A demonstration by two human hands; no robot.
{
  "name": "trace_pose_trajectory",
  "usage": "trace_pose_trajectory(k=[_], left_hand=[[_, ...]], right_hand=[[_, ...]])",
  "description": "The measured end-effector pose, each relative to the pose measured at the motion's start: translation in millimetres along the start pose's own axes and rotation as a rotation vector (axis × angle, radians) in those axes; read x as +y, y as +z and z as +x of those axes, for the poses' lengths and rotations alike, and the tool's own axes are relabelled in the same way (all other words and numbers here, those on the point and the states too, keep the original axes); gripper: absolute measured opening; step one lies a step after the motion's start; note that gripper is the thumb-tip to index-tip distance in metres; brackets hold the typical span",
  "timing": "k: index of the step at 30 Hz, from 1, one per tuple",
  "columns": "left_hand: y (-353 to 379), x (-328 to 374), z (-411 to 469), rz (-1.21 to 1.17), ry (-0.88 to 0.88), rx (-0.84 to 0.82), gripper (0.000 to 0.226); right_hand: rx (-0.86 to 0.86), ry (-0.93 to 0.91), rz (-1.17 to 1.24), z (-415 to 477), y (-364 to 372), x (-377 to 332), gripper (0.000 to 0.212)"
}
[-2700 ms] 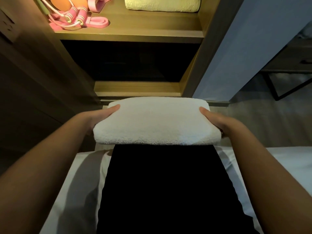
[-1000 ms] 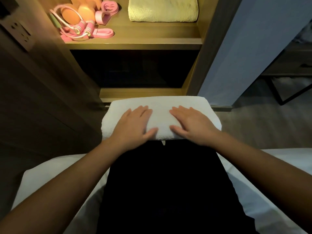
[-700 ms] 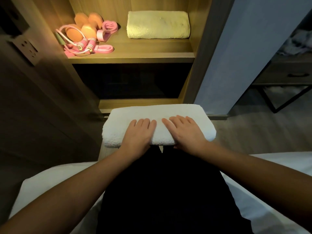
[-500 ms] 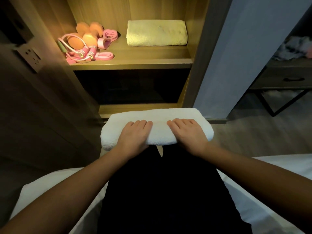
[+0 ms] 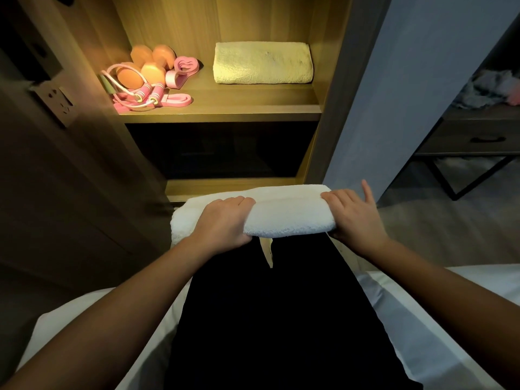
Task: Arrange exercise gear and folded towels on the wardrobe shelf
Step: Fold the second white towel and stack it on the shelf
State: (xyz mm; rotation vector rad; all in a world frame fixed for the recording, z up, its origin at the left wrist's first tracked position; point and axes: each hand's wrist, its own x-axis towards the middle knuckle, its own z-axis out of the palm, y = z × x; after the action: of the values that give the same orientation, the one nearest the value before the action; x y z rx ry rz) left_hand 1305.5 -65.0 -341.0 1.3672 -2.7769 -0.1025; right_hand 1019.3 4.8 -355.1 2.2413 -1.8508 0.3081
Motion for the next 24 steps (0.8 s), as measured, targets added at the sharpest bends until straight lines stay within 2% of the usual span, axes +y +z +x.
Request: trace_pose_trajectory(k=[3, 6, 8, 11, 20, 24], left_hand=[[-4.3, -0.5, 4.8, -0.006, 0.014, 0.009, 0.054], [-4.1, 0.6, 5.9, 0.022, 0.057, 0.026, 0.056], [0.7, 1.4, -0.4, 0.045, 0.074, 0.083, 0.063], [11.4, 0.5, -10.5, 0.075, 0.065, 0.150, 0.073], [2.4, -61.8, -28.9, 0.133, 0.031, 0.254, 0.065], [5.0, -74.9, -38.7, 0.127, 0.021, 0.268, 0.064]], right_hand=[[-0.128, -0.093, -0.043, 16.2, -2.3, -31.3, 0.093], [-0.253, -0.093, 0.076, 35.6, 7.9, -58.1, 0.073], [-0.233, -0.068, 0.125, 44.8, 11.0, -61.9, 0.056], [-0.188, -0.042, 0.158, 48.8, 12.5, -59.0, 0.044], [-0.198, 0.043, 0.255, 63.2, 7.0, -55.5, 0.044], [-0.199, 0.033, 0.221, 62.0, 8.3, -56.5, 0.043]])
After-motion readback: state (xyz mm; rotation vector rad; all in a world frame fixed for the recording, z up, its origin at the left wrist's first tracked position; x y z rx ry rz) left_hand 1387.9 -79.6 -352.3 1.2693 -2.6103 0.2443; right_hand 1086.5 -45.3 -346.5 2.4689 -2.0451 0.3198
